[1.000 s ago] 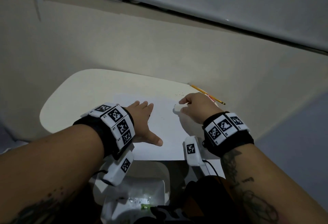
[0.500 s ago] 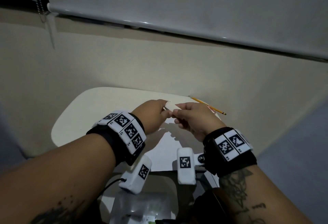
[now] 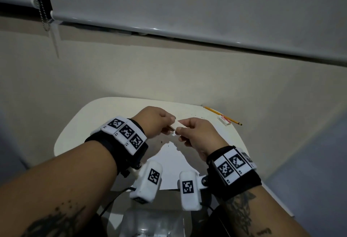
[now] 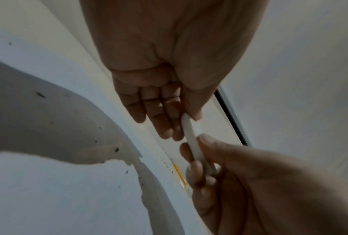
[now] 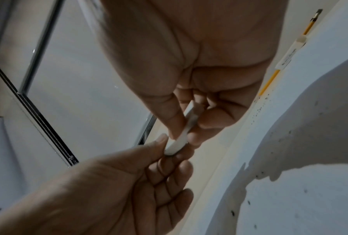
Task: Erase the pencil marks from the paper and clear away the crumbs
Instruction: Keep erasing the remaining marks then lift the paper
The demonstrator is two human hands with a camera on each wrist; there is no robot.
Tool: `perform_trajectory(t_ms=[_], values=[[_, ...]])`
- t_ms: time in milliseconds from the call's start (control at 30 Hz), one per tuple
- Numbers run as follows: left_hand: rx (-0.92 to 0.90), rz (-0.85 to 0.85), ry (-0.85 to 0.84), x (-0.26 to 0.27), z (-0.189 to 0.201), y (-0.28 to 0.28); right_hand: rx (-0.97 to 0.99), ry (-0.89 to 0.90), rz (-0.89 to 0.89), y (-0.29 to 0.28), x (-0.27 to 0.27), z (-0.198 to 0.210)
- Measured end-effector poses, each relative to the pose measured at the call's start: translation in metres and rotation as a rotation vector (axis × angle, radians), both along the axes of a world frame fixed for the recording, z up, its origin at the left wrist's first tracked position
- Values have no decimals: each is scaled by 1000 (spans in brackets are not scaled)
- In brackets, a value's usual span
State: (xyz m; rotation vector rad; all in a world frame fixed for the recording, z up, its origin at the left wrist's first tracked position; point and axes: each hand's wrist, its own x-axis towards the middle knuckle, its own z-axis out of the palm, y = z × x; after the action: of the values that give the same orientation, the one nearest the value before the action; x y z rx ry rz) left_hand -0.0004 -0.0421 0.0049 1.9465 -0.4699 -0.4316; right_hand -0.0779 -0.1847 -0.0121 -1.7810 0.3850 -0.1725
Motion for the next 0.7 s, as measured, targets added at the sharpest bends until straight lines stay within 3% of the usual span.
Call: perform_trajectory(t_ms=[100,200,267,367,433,567,700], values=[[-83,6,102,2,2,3,-57,-17,40,-7,1,4],[-45,81,87,6,3,-1,-217,16,28,-18,5,3],[145,82,-16,9,7,-1,-351,87,-55,-33,7,3],[617,18,-291,19,9,9,-447,240,-173,-65,5,7],[822,-55,-358,19,5,15,-562,377,-179,-85,5,7],[1084,-224,-327,17,-9,16,-629,539,-203,-110,5,-3],[1181,-268,-330,19,-13,10,-754,669,-117,-112,0,-4]])
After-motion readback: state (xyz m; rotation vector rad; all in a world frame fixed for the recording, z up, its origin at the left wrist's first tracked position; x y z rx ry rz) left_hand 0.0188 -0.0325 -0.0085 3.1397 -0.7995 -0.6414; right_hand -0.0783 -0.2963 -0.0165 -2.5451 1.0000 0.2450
